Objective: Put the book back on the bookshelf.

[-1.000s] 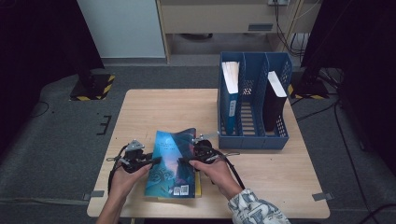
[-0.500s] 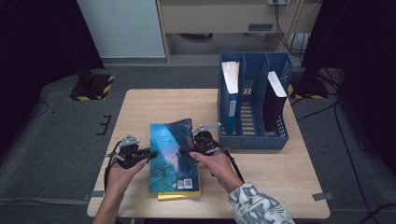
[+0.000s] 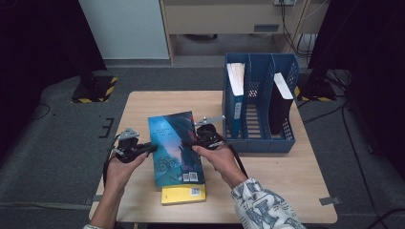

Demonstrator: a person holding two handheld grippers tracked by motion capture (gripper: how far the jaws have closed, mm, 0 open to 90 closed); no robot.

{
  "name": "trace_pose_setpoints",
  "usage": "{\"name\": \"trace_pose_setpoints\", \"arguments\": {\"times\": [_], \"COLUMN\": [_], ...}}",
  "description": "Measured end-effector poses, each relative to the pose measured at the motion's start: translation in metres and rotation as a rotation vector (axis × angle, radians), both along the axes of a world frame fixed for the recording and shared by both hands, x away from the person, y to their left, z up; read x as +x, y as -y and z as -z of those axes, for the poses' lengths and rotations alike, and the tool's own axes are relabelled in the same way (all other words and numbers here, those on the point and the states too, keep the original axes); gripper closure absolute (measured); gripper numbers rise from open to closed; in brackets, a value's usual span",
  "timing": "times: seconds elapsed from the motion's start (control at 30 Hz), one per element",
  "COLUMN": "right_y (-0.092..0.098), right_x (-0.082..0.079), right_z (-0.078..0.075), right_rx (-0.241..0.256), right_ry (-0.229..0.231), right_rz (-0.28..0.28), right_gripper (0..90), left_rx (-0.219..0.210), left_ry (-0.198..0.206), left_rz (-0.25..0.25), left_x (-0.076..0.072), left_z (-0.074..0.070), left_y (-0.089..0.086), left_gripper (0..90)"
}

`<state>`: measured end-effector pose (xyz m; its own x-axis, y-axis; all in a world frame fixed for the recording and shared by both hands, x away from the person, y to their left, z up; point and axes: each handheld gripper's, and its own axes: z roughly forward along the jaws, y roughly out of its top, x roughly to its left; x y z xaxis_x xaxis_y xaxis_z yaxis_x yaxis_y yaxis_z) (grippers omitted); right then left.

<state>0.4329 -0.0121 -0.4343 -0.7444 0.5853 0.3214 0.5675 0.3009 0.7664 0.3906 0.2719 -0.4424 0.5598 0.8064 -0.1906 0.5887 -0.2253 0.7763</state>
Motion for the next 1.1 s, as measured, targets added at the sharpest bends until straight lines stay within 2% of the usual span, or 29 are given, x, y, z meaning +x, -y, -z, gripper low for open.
{"name": "trace_pose_setpoints", "arguments": {"times": [0.37, 0.5, 0.67, 0.9, 1.1], "right_y": [-0.004, -0.006, -0.007, -0.007, -0.009], "right_x": [0.004, 0.009, 0.015, 0.02, 0.025], "right_z": [-0.014, -0.021, -0.024, -0.031, -0.034], "right_rx": [-0.023, -0.029, -0.026, -0.025, -0.027], "right_ry": [0.043, 0.079, 0.085, 0.099, 0.123], "right_rz": [-0.009, 0.003, 0.016, 0.02, 0.035], "right_gripper": [70.1, 71.2, 71.6, 72.3, 72.5], "left_rx": [0.008, 0.035, 0.056, 0.052, 0.066], "left_ry": [0.017, 0.036, 0.053, 0.071, 0.087], "left_rz": [0.003, -0.001, -0.006, -0.009, -0.015], "left_x": [0.005, 0.012, 0.017, 0.021, 0.026], "left_z": [-0.013, -0.022, -0.03, -0.038, -0.045], "left_y": [-0.003, -0.003, -0.002, -0.003, -0.003], "left_gripper": [77.6, 78.4, 78.9, 79.3, 79.8]}}
